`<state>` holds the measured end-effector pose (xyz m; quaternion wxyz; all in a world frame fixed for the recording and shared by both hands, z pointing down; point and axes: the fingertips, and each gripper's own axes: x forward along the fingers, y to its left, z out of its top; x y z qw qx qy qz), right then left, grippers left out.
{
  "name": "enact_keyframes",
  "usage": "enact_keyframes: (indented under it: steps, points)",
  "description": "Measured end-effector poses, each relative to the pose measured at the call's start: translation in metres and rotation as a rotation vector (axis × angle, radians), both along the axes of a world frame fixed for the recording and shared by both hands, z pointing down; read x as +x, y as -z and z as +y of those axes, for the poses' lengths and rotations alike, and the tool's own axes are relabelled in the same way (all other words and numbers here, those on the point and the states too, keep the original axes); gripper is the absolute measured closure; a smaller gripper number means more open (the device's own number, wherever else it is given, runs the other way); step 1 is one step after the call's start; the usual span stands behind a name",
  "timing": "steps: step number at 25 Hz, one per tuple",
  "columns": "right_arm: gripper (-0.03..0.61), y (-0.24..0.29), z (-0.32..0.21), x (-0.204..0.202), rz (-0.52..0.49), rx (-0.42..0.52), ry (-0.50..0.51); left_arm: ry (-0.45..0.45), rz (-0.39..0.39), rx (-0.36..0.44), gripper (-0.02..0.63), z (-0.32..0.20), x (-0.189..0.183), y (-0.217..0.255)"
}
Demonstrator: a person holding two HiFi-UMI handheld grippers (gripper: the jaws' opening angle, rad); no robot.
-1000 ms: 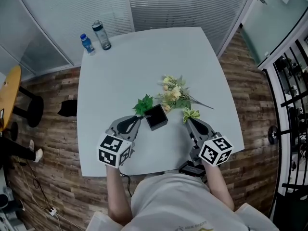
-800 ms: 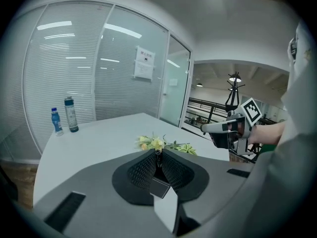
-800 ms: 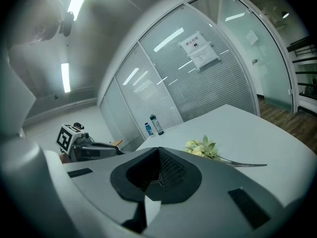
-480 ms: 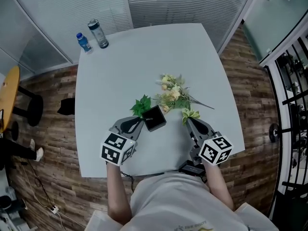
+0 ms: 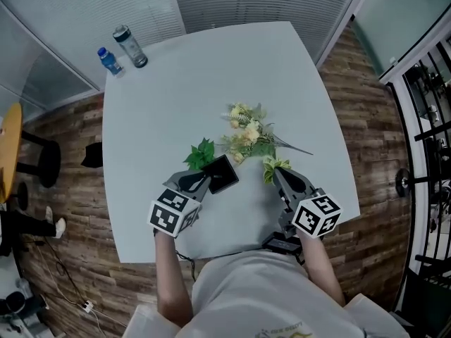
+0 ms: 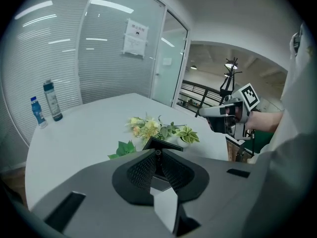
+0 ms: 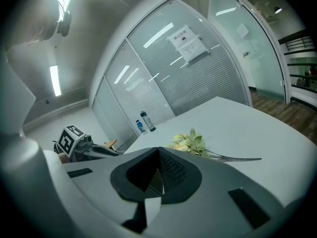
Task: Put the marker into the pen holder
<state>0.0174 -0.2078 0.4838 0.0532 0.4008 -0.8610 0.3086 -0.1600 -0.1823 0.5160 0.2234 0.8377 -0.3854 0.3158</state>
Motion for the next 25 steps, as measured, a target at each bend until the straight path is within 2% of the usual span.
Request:
enact_keyframes:
  steps: [17,25]
  points:
    - [0.563,-0.033,-0.023,0.003,0.0,-0.072,-0.014,-0.151,-0.063,-0.184,0.568,-0.008,0.017,-0.038]
    - [0.563,-0.042,-0.03,0.012,0.002,-0.088,-0.041,-0.184,-0.084,-0.201,0.568,-0.021,0.025,-0.04]
